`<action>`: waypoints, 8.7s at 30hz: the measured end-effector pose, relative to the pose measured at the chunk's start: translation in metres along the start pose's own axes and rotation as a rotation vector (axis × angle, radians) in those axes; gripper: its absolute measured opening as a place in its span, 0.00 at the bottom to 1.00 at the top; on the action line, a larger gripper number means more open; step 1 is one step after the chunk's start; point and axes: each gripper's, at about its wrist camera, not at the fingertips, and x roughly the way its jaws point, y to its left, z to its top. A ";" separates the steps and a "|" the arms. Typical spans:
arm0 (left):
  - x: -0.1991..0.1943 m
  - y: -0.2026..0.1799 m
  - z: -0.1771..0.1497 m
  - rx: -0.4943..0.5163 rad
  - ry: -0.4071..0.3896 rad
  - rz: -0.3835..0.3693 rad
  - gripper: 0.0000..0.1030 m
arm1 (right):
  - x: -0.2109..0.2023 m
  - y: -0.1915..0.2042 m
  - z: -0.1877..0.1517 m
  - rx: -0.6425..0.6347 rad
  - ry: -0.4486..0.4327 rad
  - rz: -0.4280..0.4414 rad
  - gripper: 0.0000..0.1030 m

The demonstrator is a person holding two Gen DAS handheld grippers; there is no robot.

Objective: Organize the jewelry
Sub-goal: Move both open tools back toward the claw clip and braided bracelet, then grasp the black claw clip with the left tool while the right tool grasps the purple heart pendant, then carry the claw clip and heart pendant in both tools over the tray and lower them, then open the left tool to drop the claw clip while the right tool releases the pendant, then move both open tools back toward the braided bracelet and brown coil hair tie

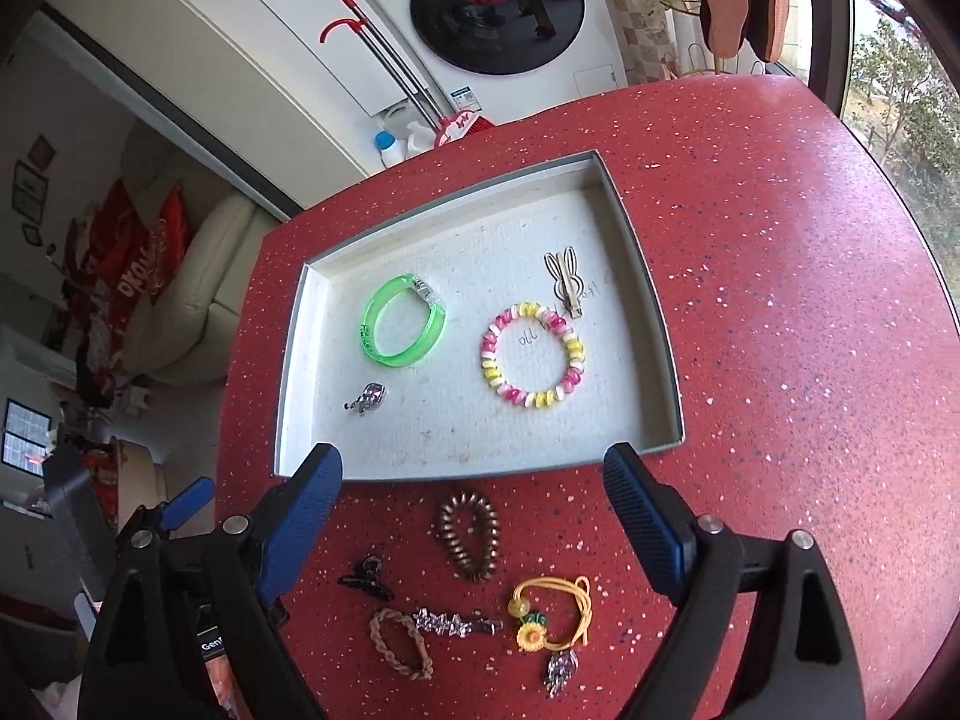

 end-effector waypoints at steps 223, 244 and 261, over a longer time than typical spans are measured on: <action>0.015 -0.004 0.048 -0.016 -0.003 -0.028 1.00 | 0.023 -0.009 0.027 0.029 0.037 0.093 1.00; 0.014 0.013 -0.061 -0.004 0.168 -0.076 1.00 | 0.013 -0.002 -0.079 -0.115 0.177 -0.111 1.00; 0.040 -0.007 -0.084 -0.085 0.246 -0.068 1.00 | 0.040 0.000 -0.080 -0.090 0.197 -0.150 0.90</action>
